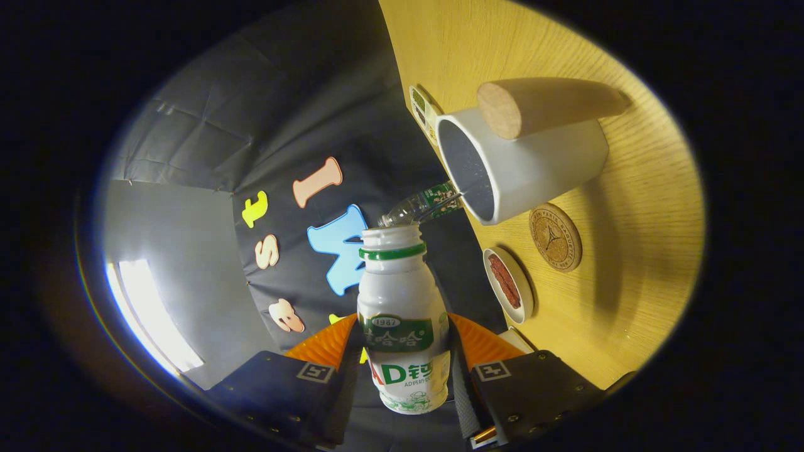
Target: Take the bottle from table, then pour the juice into the cup, finally place the bottle on the coaster
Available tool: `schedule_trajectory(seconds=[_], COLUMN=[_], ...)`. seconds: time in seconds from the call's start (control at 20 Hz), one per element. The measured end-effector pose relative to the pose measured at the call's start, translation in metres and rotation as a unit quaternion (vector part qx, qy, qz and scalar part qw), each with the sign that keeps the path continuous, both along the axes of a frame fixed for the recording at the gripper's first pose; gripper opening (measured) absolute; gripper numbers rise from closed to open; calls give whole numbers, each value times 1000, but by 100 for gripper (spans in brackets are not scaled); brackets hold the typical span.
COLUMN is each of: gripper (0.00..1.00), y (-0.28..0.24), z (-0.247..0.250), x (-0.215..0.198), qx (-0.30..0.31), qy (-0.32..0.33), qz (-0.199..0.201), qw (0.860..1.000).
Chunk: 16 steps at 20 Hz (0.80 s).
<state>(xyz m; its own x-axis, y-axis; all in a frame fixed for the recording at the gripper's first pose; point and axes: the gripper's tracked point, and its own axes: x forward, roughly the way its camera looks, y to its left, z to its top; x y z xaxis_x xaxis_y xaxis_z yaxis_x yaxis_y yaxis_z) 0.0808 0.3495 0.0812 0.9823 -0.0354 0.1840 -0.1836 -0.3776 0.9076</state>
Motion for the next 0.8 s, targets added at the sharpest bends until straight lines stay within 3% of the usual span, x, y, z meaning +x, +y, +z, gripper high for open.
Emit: schedule_trajectory(seconds=[0.8], gripper=[66], y=[-2], z=[4], x=[-1], qx=[30], qy=[3], qz=[1], qw=[1000])
